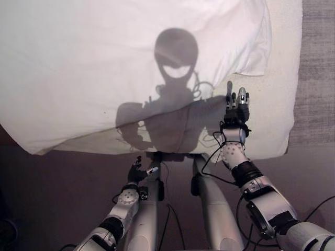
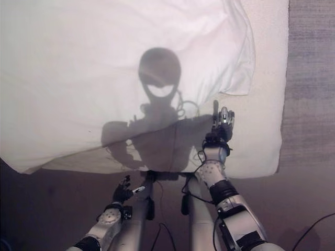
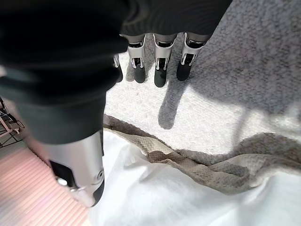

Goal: Make the bed

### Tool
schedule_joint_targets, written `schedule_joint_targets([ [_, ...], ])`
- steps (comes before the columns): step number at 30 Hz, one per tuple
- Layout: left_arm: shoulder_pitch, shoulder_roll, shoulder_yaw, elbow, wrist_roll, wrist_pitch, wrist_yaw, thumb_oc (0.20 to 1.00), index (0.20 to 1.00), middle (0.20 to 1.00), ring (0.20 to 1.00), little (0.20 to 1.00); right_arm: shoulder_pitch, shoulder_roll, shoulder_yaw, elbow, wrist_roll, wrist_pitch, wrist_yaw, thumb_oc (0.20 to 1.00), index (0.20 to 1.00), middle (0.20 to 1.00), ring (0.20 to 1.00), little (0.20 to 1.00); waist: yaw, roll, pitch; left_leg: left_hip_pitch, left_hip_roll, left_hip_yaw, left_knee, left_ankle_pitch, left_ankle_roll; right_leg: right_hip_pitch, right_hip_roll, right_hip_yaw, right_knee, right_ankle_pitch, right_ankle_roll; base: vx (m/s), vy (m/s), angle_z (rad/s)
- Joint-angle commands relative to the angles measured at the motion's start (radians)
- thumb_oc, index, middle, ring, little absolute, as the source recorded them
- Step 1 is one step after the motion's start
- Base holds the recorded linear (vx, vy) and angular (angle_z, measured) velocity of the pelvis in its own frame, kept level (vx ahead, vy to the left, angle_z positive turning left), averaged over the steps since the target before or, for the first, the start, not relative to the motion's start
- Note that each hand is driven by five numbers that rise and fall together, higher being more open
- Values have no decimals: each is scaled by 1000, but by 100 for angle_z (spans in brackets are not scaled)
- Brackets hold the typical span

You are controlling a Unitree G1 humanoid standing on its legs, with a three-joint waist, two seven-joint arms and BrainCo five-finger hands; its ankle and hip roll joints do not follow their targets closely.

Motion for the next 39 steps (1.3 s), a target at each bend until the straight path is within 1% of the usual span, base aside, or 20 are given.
schedule_joint_targets([
  [1, 58, 9, -19, -29, -12, -7, -14, 1000, 1000, 1000, 1000, 1000, -90, -24, 14, -21, -14, 23, 40, 1000, 1000, 1000, 1000, 1000, 47, 20, -10, 15, -18, -20, 0, -38, -21, 24, -73, -15, 103, 9, 73, 0, 0, 0],
  [8, 53, 10, -20, -32, -13, -5, -15, 1000, 1000, 1000, 1000, 1000, -122, -24, 24, -29, -15, 24, 39, 1000, 1000, 1000, 1000, 1000, 53, 17, -10, 14, -16, -25, 0, -38, -24, 26, -73, -23, 106, 2, 71, 7, 0, 1],
  [13, 56, 16, -14, -36, -1, -2, -10, 1000, 1000, 1000, 1000, 1000, -102, -22, 56, -122, -27, 10, 55, 1000, 1000, 1000, 1000, 1000, 53, 4, -10, 12, -13, -27, 0, -38, -26, 29, -72, -31, 108, -2, 69, 3, -1, 2],
  [19, 59, 15, -10, -32, 7, 2, -9, 1000, 1000, 1000, 1000, 1000, -95, -24, 81, -168, -32, 11, 76, 1000, 1000, 1000, 1000, 1000, 54, -4, -10, 13, -10, -29, 0, -37, -26, 28, -72, -35, 113, -4, 68, 3, -5, 3],
  [29, 57, 24, -11, -20, -4, -1, -5, 1000, 1000, 1000, 1000, 1000, -193, -3, 78, -82, -25, 20, 53, 1000, 1000, 1000, 1000, 1000, 69, -8, -10, 11, -7, -34, 0, -37, -25, 31, -70, -43, 112, -5, 66, 2, 0, 1],
  [36, 60, 35, -11, -24, -10, -4, -9, 1000, 1000, 1000, 1000, 1000, -262, -12, 93, -61, -30, 37, 55, 1000, 1000, 1000, 1000, 1000, 80, -8, -11, 17, -5, -40, 0, -36, -26, 33, -70, -48, 115, -7, 65, 2, 0, 1],
  [38, 61, 41, -12, -24, -9, -4, -8, 1000, 1000, 1000, 1000, 1000, -285, -12, 89, -41, -31, 39, 47, 1000, 1000, 1000, 1000, 1000, 85, -9, -11, 17, -6, -42, 0, -37, -26, 35, -70, -50, 117, -7, 66, 6, 0, 2],
  [39, 64, 44, -14, -22, -14, -7, -9, 1000, 1000, 1000, 1000, 1000, -317, -16, 84, 2, -43, 45, 24, 1000, 1000, 1000, 1000, 1000, 90, -10, -10, 22, -6, -42, 0, -42, -26, 42, -69, -51, 115, -11, 67, 2, -1, 5],
])
